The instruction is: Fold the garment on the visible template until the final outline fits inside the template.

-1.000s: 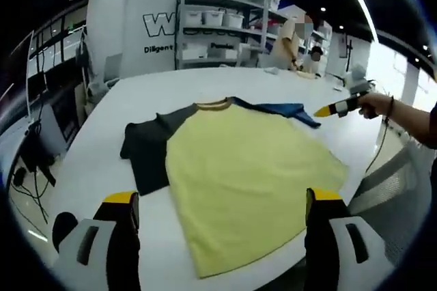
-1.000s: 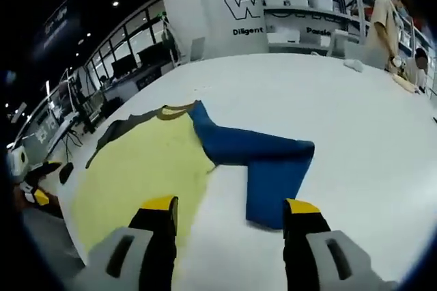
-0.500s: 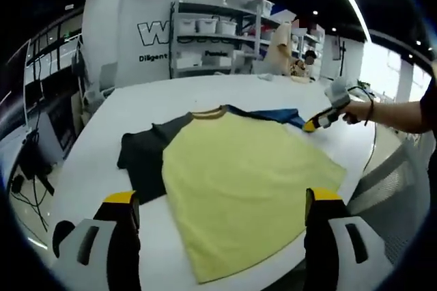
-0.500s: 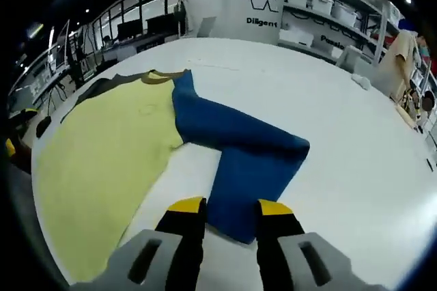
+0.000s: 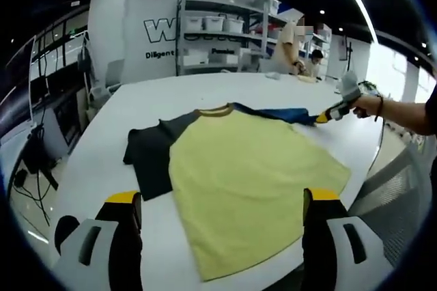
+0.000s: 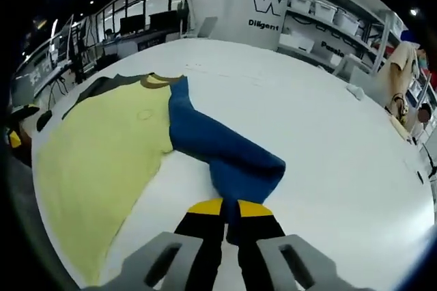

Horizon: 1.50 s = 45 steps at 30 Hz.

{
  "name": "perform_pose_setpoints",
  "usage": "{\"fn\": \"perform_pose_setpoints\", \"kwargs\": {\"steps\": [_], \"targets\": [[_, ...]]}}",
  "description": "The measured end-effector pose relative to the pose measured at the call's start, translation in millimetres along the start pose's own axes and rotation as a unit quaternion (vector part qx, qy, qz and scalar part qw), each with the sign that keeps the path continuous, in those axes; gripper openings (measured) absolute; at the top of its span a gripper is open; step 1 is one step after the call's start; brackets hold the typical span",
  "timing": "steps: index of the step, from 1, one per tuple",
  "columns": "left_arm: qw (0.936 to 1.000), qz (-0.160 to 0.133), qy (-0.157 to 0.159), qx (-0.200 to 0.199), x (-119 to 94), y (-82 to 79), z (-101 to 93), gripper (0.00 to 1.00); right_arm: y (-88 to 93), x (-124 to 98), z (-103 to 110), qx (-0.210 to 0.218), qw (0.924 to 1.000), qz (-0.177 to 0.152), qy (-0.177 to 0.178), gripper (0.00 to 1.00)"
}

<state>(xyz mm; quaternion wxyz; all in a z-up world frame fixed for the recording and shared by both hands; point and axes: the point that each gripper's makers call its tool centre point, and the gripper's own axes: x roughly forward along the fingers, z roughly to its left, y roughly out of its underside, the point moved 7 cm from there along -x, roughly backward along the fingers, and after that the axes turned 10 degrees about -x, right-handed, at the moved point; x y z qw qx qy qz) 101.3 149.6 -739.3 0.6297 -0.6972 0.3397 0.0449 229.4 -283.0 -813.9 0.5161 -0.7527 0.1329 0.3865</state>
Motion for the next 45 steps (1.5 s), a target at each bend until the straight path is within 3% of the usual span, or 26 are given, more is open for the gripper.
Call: {"fn": "perform_pose_setpoints", "kwargs": {"steps": [9, 14, 18, 21, 25, 26, 28, 29, 30, 32, 37, 43, 45], "targets": [[1.0, 0.006, 0.002, -0.001, 0, 1.5, -1.1, 0.95, -4.9, -13, -2, -0.008, 0.9999, -0.007, 0.008, 0.0], [0.9997, 0.0, -0.022, -0.008, -1, -0.5, 5.7, 0.95, -10.4, -31, -14, -0.012, 0.9999, -0.001, 0.011, 0.0], [0.9998, 0.003, -0.021, -0.004, -1, 0.3, 5.3, 0.94, -26.0, -57, -40, -0.053, 0.9977, -0.007, 0.042, 0.0], [0.9998, 0.005, -0.02, -0.001, -1, 0.8, 3.4, 0.93, -36.6, -67, -50, -0.035, 0.9982, -0.032, 0.038, 0.0], [0.9998, 0.008, -0.019, 0.0, -1, 1.1, 2.9, 0.93, -45.7, -77, -82, -0.017, 0.9963, -0.052, 0.067, 0.0], [0.9997, 0.014, -0.019, -0.001, -1, 2.5, 2.0, 0.94, -42.6, -73, -98, 0.012, 0.9954, -0.056, 0.077, 0.0], [0.9997, 0.016, -0.019, -0.001, 0, 2.9, 1.8, 0.94, -29.8, -59, -121, 0.112, 0.989, -0.06, 0.076, 0.0], [0.9997, 0.018, -0.018, -0.001, 0, 3.4, 1.8, 0.94, -26.8, -54, -128, 0.136, 0.9855, -0.058, 0.082, 0.0], [0.9995, 0.024, -0.02, 0.002, 1, 4.7, 1.7, 0.94, -20.9, -41, -149, 0.169, 0.9789, -0.057, 0.1, 0.0], [0.9992, 0.032, -0.023, 0.003, 2, 6.6, 3.1, 0.94, -12.9, -32, -160, 0.207, 0.9711, -0.048, 0.108, 0.0], [0.9989, 0.041, -0.024, 0.003, 4, 8.8, 5.5, 0.94, 5.8, -19, -167, 0.22, 0.9689, -0.024, 0.111, 0.0], [0.9986, 0.046, -0.024, 0.008, 4, 9.5, 3.9, 0.94, 33.6, -7, -175, 0.227, 0.9655, 0.039, 0.121, 0.0], [0.9986, 0.046, -0.026, 0.009, 4, 9.1, 4.4, 0.94, 37.0, -6, -175, 0.223, 0.9664, 0.04, 0.122, 0.0]]}}
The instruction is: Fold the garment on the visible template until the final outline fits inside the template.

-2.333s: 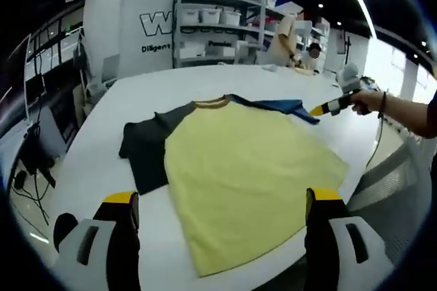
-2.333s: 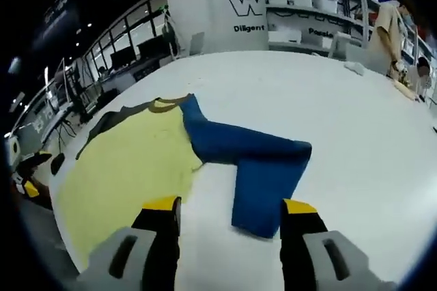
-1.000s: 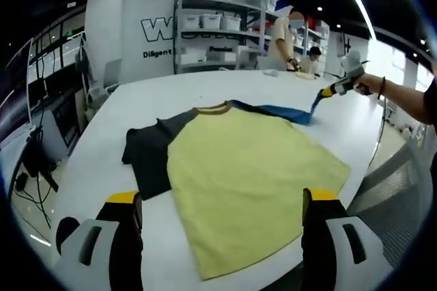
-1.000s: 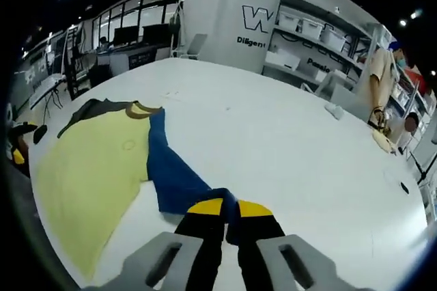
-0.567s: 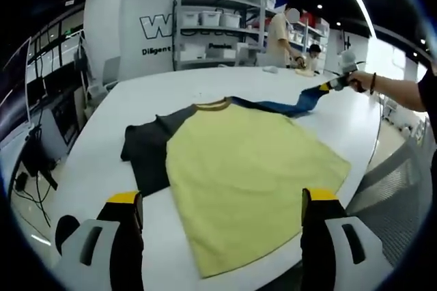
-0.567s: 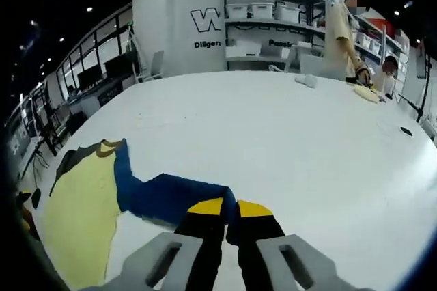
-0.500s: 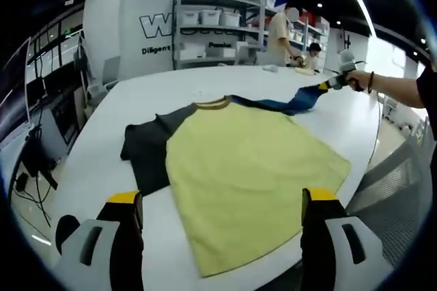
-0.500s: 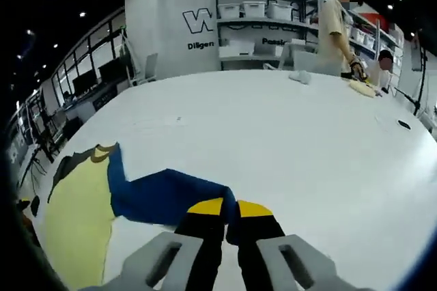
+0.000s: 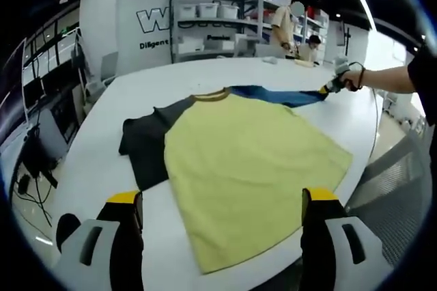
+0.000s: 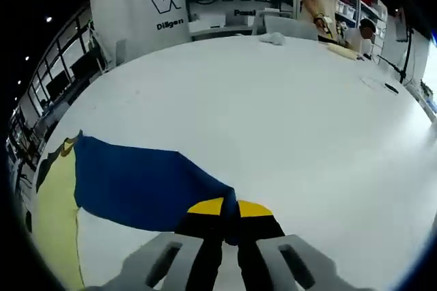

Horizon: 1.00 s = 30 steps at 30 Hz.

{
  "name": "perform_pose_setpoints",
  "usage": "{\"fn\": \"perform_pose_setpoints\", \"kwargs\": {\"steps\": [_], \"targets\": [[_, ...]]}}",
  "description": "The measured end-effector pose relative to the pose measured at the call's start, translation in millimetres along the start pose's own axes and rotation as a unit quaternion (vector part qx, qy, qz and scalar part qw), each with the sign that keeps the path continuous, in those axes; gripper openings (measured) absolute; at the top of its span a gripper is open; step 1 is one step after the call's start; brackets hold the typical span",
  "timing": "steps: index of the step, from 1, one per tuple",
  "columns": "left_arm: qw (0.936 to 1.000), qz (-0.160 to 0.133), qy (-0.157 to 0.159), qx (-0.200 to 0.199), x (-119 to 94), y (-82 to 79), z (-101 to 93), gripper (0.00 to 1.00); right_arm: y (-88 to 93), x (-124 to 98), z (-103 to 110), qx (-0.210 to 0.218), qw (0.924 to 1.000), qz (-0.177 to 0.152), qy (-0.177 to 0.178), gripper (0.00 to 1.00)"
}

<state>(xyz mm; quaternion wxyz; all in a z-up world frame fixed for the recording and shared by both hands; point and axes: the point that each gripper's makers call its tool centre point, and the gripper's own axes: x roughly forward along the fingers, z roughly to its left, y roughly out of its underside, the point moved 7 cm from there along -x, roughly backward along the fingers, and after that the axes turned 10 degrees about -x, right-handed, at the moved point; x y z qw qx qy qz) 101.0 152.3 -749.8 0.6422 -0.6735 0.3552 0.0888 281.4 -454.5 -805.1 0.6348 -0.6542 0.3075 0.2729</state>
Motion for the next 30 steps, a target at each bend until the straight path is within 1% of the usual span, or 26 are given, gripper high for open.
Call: {"fn": "perform_pose_setpoints", "kwargs": {"steps": [1, 2, 3, 4, 7, 8, 9, 11, 12, 14, 16, 18, 21, 22, 24, 25, 26, 27, 28, 29, 30], "targets": [[1.0, -0.001, 0.0, -0.001, 0, -0.2, -0.4, 0.93, 0.0, 0, -2, 0.009, 0.9999, -0.005, 0.001, 0.0], [1.0, -0.002, 0.002, -0.002, 0, -0.3, -0.7, 0.94, -1.9, 5, -7, 0.037, 0.9993, -0.012, 0.0, 0.0], [1.0, -0.002, 0.002, -0.002, 0, -0.2, -0.7, 0.93, 1.6, 3, -8, 0.066, 0.9978, -0.002, 0.004, 0.0], [1.0, -0.002, 0.003, -0.002, 0, -0.1, -0.6, 0.93, 4.4, 1, -8, 0.079, 0.9968, 0.01, 0.01, 0.0], [1.0, -0.002, 0.002, 0.0, -1, 0.0, 0.2, 0.93, 7.4, -1, -12, 0.05, 0.9984, 0.018, 0.021, 0.01], [1.0, -0.004, 0.002, 0.001, -1, -0.3, 0.2, 0.93, 10.7, -4, -12, 0.039, 0.9984, 0.026, 0.031, 0.03], [1.0, -0.005, 0.002, 0.001, -1, -0.4, 1.1, 0.93, 13.6, -6, -20, 0.006, 0.9975, 0.043, 0.056, 0.08], [1.0, -0.006, 0.002, 0.001, -1, -0.4, 2.0, 0.93, 12.4, -9, -24, -0.032, 0.9963, 0.035, 0.072, 0.17], [1.0, -0.006, 0.002, 0.002, -1, -0.2, 2.1, 0.93, 11.9, -12, -24, -0.045, 0.9958, 0.031, 0.073, 0.18], [1.0, -0.005, 0.003, 0.004, -1, -0.2, 1.4, 0.93, 8.0, -17, -19, -0.071, 0.9958, 0.011, 0.058, 0.15], [1.0, -0.006, 0.002, 0.006, -1, -0.6, 0.5, 0.93, 7.2, -23, -10, -0.087, 0.9952, 0.003, 0.046, 0.12], [0.9999, -0.005, 0.004, 0.008, -1, -0.6, -1.0, 0.93, 4.1, -32, 1, -0.132, 0.9903, -0.018, 0.04, 0.14], [0.9999, -0.005, 0.006, 0.01, -1, -0.8, -1.8, 0.93, -0.9, -36, 14, -0.181, 0.9818, -0.05, 0.025, 0.18], [0.9999, -0.008, 0.006, 0.01, -1, -1.3, -2.4, 0.93, -1.3, -37, 18, -0.197, 0.9785, -0.055, 0.02, 0.18], [0.9999, -0.009, 0.006, 0.01, -1, -1.5, -2.7, 0.93, 1.0, -34, 27, -0.226, 0.973, -0.047, 0.001, 0.21], [0.9999, -0.009, 0.006, 0.01, -2, -1.5, -2.9, 0.93, 2.0, -34, 30, -0.225, 0.9735, -0.043, -0.004, 0.23], [0.9999, -0.007, 0.005, 0.009, -2, -1.3, -2.9, 0.93, 1.1, -35, 32, -0.221, 0.9742, -0.045, -0.009, 0.27], [0.9999, -0.006, 0.005, 0.009, -2, -1.1, -2.7, 0.93, -2.0, -36, 37, -0.226, 0.9719, -0.063, -0.022, 0.3], [0.9999, -0.007, 0.004, 0.009, -2, -1.1, -2.7, 0.93, -1.9, -37, 39, -0.23, 0.9707, -0.064, -0.026, 0.34], [0.9999, -0.008, 0.005, 0.008, -2, -1.4, -2.6, 0.93, 0.9, -39, 42, -0.236, 0.9696, -0.059, -0.029, 0.38], [0.9999, -0.009, 0.005, 0.007, -2, -1.7, -2.6, 0.93, 4.5, -39, 44, -0.246, 0.9675, -0.049, -0.03, 0.39]]}}
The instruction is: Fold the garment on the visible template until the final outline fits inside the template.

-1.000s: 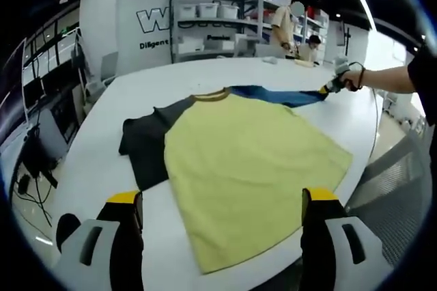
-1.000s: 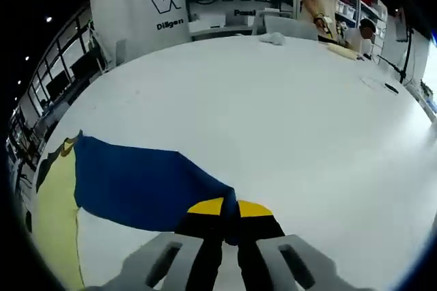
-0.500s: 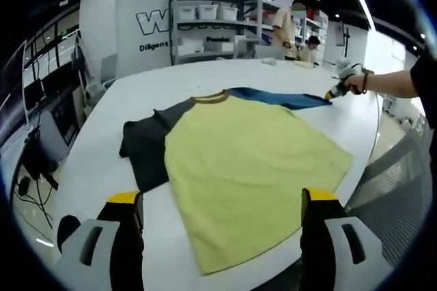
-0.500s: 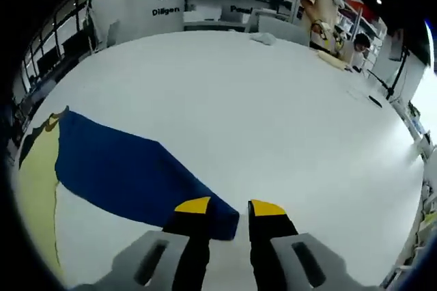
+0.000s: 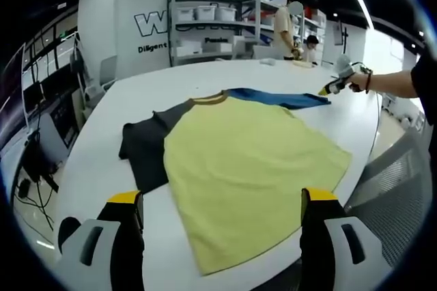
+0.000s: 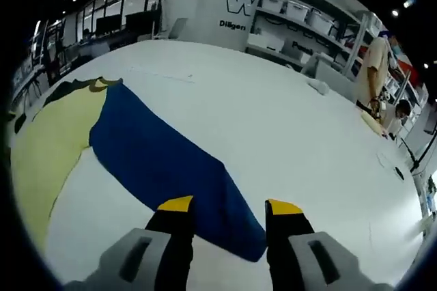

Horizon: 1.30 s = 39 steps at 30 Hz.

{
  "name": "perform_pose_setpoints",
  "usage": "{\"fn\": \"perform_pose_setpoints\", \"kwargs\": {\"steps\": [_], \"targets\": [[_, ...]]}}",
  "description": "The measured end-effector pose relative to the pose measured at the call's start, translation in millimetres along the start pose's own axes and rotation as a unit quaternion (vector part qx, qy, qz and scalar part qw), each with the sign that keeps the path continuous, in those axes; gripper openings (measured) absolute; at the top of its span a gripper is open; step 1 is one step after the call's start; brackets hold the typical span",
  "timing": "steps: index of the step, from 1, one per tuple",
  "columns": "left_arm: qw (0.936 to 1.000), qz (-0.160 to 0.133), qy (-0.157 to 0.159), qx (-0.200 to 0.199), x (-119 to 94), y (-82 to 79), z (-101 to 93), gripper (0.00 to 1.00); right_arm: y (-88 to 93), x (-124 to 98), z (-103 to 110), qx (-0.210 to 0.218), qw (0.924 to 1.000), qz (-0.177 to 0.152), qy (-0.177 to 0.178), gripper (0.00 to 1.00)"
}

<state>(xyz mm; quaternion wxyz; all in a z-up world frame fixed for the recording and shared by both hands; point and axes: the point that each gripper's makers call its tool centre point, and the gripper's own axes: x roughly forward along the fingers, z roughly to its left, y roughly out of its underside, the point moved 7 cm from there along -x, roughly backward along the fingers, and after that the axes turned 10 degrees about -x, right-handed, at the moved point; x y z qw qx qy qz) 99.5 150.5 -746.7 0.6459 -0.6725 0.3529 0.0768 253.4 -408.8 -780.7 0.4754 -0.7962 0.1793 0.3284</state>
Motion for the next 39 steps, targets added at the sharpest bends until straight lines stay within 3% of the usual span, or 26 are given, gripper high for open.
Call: {"fn": "perform_pose_setpoints", "kwargs": {"steps": [3, 5, 8, 10, 12, 18, 21, 23, 27, 31, 34, 39], "targets": [[1.0, -0.003, 0.004, -0.004, 1, -1.1, -0.4, 0.93, 11.2, 4, -2, -0.041, 0.9986, 0.029, 0.015, 0.3], [0.9999, -0.006, 0.008, -0.005, 1, -1.8, -1.5, 0.93, 15.3, 6, -3, -0.034, 0.9988, 0.03, 0.02, 0.2], [1.0, -0.005, 0.006, -0.002, 0, -3.0, -2.3, 0.93, 24.6, 11, -5, -0.021, 0.9986, 0.043, 0.021, 0.18], [0.9994, -0.035, 0.002, 0.006, -3, -10.2, -2.0, 0.91, 27.5, 12, -5, -0.025, 0.9984, 0.044, 0.023, 0.16], [0.9992, -0.039, 0.005, 0.001, -5, -11.2, -2.5, 0.91, 27.6, 10, -5, -0.024, 0.9985, 0.04, 0.028, 0.09], [0.9998, -0.02, 0.005, 0.002, -2, -6.4, -0.1, 0.9, 23.5, 6, -7, -0.038, 0.9976, 0.037, 0.045, 0.13], [0.9997, -0.021, 0.005, 0.004, -2, -6.7, -1.2, 0.9, 16.2, 5, -2, -0.044, 0.9982, 0.018, 0.036, 0.11], [0.9998, -0.021, 0.006, 0.001, -2, -6.3, -0.6, 0.89, 16.4, 7, 0, -0.056, 0.9976, 0.023, 0.032, 0.1], [0.9997, -0.024, 0.002, 0.001, -3, -7.2, -0.5, 0.89, 15.8, 10, 7, 0.015, 0.9999, 0.006, 0.002, 0.11], [0.9996, -0.028, -0.004, -0.001, -4, -8.1, 0.9, 0.92, 24.2, 11, -1, -0.003, 0.9992, 0.034, 0.02, 0.1], [0.9995, -0.03, -0.001, -0.003, -4, -8.6, -0.8, 0.92, 29.1, 12, -3, 0.022, 0.9989, 0.037, 0.016, 0.09], [0.9998, -0.017, 0.0, 0.006, -3, -6.7, -3.9, 0.91, 33.5, 13, -6, 0.01, 0.9985, 0.047, 0.026, 0.09]]}}
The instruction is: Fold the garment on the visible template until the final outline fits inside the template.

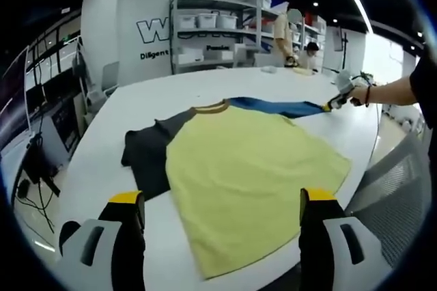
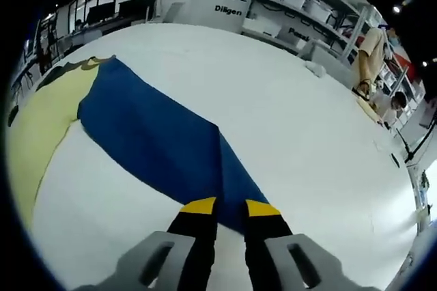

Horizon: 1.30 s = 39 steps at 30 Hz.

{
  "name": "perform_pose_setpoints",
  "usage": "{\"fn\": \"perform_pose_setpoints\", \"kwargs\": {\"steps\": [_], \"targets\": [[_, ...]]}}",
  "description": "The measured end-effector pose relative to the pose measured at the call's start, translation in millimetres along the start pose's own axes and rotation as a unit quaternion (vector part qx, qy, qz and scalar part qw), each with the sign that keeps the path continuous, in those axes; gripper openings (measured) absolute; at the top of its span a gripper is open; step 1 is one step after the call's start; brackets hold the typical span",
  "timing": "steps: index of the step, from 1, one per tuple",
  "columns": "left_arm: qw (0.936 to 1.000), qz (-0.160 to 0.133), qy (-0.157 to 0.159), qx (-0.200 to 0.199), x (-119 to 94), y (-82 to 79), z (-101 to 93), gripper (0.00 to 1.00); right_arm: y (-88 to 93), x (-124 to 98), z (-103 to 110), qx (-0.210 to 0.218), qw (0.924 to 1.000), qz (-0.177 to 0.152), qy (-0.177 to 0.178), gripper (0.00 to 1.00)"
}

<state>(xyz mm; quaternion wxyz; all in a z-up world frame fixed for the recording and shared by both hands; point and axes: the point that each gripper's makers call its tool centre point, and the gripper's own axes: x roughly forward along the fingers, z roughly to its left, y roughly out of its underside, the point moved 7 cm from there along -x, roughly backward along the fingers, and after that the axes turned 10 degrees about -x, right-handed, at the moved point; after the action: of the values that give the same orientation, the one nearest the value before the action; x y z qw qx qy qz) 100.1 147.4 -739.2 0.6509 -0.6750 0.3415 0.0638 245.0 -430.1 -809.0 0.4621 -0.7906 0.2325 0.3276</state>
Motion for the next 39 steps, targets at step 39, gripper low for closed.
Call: {"fn": "perform_pose_setpoints", "kwargs": {"steps": [39], "targets": [[0.9984, 0.014, 0.019, 0.052, 5, 1.8, -6.4, 0.99, -158.6, -38, 30, 0.098, 0.9859, -0.09, -0.102, 0.0]]}}
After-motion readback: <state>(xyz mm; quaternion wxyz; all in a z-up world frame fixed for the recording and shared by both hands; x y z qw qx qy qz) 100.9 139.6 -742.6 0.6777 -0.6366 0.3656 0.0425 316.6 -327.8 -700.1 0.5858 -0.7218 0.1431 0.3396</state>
